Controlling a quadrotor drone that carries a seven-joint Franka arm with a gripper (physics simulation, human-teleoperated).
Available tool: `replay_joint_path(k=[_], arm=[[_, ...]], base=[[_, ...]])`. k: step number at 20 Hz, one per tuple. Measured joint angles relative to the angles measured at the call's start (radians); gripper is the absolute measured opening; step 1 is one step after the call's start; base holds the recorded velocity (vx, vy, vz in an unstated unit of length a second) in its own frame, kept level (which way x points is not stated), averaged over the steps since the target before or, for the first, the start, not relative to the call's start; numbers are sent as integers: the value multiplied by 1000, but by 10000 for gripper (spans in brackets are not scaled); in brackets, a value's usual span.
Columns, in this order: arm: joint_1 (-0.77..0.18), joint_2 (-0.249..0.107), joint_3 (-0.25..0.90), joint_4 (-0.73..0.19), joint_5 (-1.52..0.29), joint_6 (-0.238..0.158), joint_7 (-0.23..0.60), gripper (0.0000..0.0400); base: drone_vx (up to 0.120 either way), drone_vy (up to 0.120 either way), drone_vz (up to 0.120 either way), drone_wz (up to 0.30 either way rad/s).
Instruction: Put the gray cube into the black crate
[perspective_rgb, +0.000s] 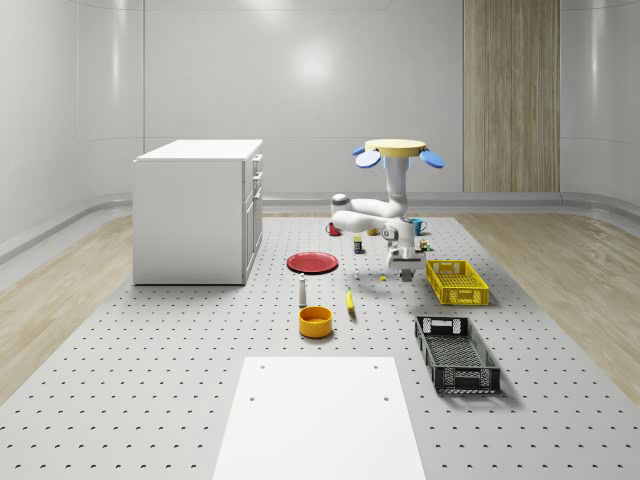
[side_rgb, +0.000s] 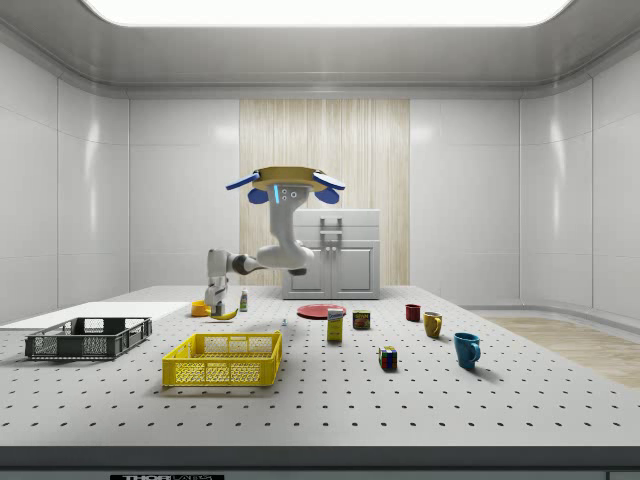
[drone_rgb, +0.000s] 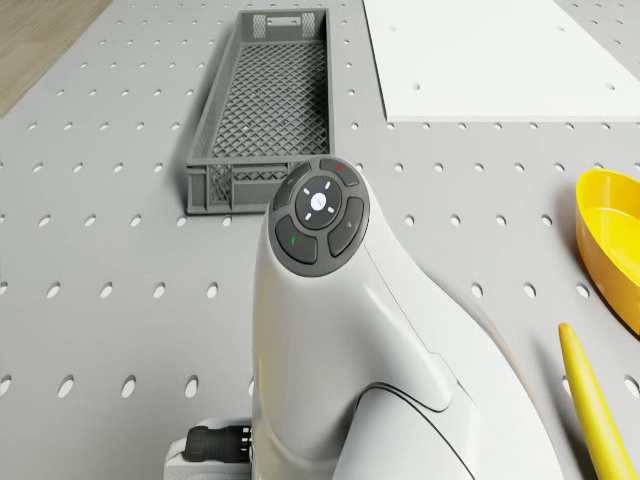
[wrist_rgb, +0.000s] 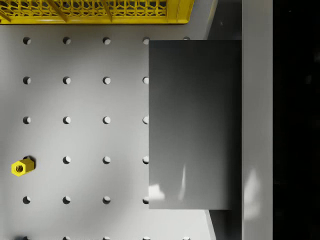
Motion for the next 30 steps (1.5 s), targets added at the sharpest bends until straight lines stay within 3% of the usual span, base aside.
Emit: replay_joint_path(k=[4, 23, 30], arm=[[-1, -6, 5, 0, 6, 4, 1, 250], [-4, -29, 11, 0, 18, 26, 3, 250], [-5, -36, 12, 0, 21, 32, 4, 250]], base=[[120, 100, 100, 0], [120, 116, 8, 0], [120, 6, 0, 0]])
